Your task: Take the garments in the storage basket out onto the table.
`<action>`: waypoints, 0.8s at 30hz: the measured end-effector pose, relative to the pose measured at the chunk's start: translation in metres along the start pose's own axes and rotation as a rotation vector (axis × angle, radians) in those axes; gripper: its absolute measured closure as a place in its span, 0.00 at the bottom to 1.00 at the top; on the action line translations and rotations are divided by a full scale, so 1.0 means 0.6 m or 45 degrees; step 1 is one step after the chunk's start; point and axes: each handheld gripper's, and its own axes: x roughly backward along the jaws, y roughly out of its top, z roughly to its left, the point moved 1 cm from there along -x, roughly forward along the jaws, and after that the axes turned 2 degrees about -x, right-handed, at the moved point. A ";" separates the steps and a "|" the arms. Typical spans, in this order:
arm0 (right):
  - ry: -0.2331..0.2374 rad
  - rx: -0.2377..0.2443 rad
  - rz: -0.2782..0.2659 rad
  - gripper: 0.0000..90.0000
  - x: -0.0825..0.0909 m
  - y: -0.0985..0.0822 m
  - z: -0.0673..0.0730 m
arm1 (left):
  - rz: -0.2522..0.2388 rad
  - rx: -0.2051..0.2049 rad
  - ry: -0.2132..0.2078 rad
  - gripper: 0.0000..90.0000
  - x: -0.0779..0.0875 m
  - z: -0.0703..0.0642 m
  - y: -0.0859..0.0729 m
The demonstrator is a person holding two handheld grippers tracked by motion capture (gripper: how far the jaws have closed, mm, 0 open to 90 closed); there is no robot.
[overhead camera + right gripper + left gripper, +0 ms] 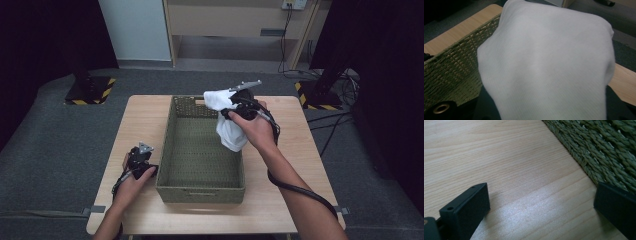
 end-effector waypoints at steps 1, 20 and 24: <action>0.001 -0.002 -0.002 0.56 0.003 0.000 -0.002 | 0.002 -0.002 0.000 0.00 0.000 0.000 0.000; -0.017 -0.057 -0.055 0.56 0.060 -0.029 -0.044 | 0.001 0.001 0.000 0.00 0.000 0.000 0.000; -0.022 -0.091 -0.074 0.56 0.067 -0.035 -0.057 | 0.004 -0.002 0.000 0.00 0.000 0.000 0.000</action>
